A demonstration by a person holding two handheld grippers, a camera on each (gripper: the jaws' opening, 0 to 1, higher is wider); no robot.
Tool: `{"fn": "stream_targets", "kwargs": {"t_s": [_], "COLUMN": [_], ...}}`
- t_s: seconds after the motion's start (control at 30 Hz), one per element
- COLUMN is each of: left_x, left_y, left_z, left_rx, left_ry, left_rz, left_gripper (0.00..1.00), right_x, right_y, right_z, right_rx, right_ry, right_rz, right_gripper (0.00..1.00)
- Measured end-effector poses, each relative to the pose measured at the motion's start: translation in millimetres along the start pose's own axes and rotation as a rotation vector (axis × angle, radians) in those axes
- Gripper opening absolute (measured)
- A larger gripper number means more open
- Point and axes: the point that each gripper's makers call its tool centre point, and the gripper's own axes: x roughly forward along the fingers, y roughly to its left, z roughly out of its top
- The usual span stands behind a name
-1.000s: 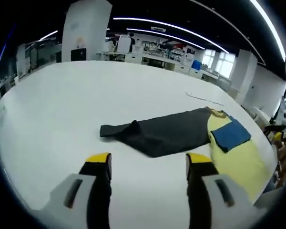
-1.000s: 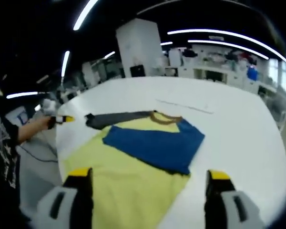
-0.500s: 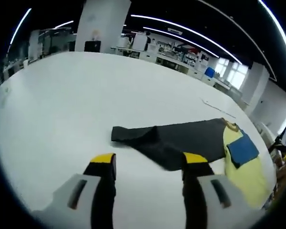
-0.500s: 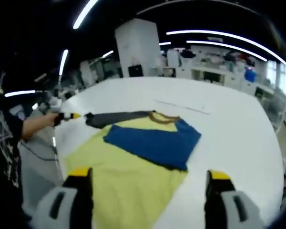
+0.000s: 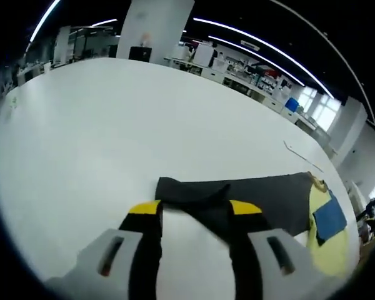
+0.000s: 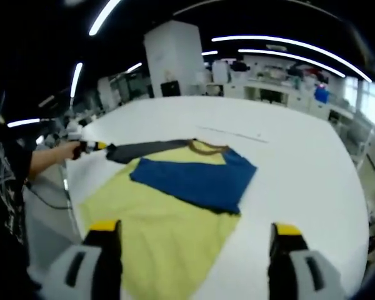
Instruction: Fold the garment on the visible template until the final outline fits inside the template.
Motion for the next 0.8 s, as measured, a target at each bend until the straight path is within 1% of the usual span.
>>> {"fn": "stream_targets", "kwargs": {"t_s": [0.07, 0.2, 0.23, 0.27, 0.33, 0.4, 0.47, 0.5, 0.57, 0.63, 0.77, 0.8], "left_x": [2.0, 5.8, 8.0, 9.0, 8.9, 9.5, 10.0, 9.6, 10.7, 12.7, 15.3, 15.3], "left_y": [2.0, 6.5, 7.8, 8.6, 11.0, 12.7, 14.8, 18.0, 16.4, 15.8, 16.6, 16.6], "left_z": [-0.2, 0.3, -0.2, 2.5, 2.9, 4.4, 4.0, 2.7, 0.1, 0.1, -0.4, -0.2], "left_rx": [-0.032, -0.052, -0.079, -0.08, -0.091, -0.086, -0.066, -0.014, 0.031, 0.052, 0.038, 0.05], "left_ry": [-0.002, -0.006, -0.001, -0.015, -0.013, -0.015, -0.004, 0.01, 0.029, 0.025, 0.021, 0.022], "left_rz": [0.01, 0.03, 0.032, 0.034, 0.049, 0.061, 0.079, 0.103, 0.106, 0.11, 0.099, 0.098], "left_gripper": [0.36, 0.33, 0.32, 0.31, 0.29, 0.26, 0.22, 0.18, 0.13, 0.08, 0.01, 0.0], "right_x": [0.0, 0.9, 1.1, 1.3, 1.4, 1.6, 1.6, 1.6, 1.7, 1.5, 1.2, 1.1], "right_y": [-1.3, -2.1, -2.0, -2.7, -2.5, -2.1, -1.6, -1.5, -2.7, -2.8, -5.3, -5.1], "right_z": [-1.7, -5.7, -6.5, -7.6, -9.3, -11.3, -12.8, -14.0, -15.7, -17.2, -20.5, -21.0], "right_rx": [0.007, 0.011, 0.013, 0.015, 0.013, 0.008, 0.002, 0.005, 0.002, -0.003, -0.009, -0.009], "right_ry": [0.003, 0.012, 0.014, 0.017, 0.023, 0.031, 0.037, 0.041, 0.046, 0.053, 0.065, 0.065], "right_rz": [-0.003, -0.011, -0.012, -0.015, -0.018, -0.02, -0.021, -0.024, -0.029, -0.032, -0.038, -0.039], "right_gripper": [0.97, 0.96, 0.96, 0.96, 0.95, 0.95, 0.95, 0.95, 0.94, 0.94, 0.94, 0.94]}}
